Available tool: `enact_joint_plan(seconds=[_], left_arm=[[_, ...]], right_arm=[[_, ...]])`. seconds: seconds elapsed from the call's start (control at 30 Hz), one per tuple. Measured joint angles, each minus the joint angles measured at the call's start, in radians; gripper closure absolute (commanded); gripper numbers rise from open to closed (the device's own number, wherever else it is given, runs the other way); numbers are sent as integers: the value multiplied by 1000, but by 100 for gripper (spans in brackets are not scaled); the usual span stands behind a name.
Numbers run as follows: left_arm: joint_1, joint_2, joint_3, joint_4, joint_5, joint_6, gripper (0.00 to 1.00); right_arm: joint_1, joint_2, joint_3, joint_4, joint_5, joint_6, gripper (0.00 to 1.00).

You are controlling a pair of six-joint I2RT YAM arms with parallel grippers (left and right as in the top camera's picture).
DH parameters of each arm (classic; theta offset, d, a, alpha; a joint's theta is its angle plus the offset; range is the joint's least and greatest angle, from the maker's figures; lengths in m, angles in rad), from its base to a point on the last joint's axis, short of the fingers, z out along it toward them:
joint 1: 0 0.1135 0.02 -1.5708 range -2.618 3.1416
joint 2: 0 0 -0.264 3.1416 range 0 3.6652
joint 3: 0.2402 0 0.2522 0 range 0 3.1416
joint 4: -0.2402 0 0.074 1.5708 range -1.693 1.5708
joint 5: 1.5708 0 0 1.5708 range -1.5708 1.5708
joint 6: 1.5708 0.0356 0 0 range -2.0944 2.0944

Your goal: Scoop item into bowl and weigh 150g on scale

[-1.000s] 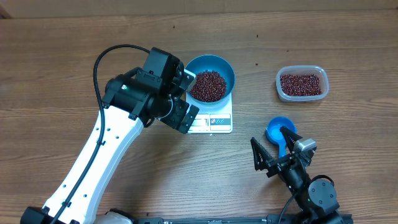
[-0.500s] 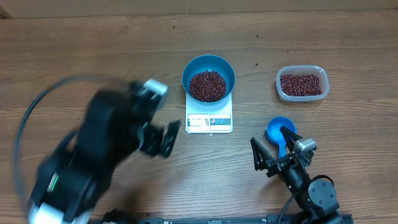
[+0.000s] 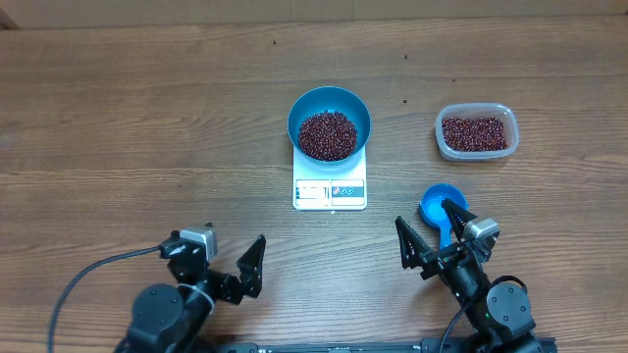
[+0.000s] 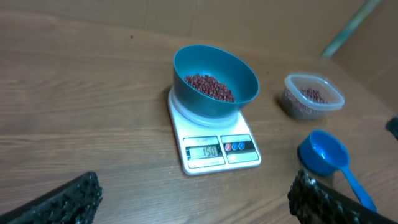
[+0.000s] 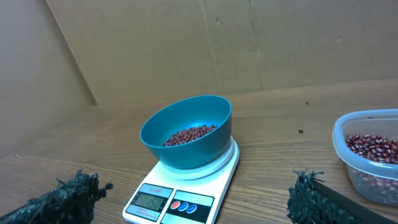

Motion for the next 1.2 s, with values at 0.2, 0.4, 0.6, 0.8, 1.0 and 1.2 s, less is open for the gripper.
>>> enact_joint_plan(seconds=[0.2,0.4,0.6,0.8,1.0,1.2], left_arm=[[1,-86,-215,252,0,-102,1],[1,-129,-307,352,0,-152,0],[1,-130,-346,366,-1,-147,0],[1,-131,-346,365,-1,-112,0],[1,-131,-346,366,-1,-72,1],[1,-131,-346,366,-1,-68,0]], right_arm=[[0,0,0,-1,0,0,0],[0,0,0,-1,0,-1,0],[0,0,0,-1,0,0,0],[0,0,0,0,0,0,0],[0,0,0,0,0,0,0],[0,0,0,-1,0,0,0]])
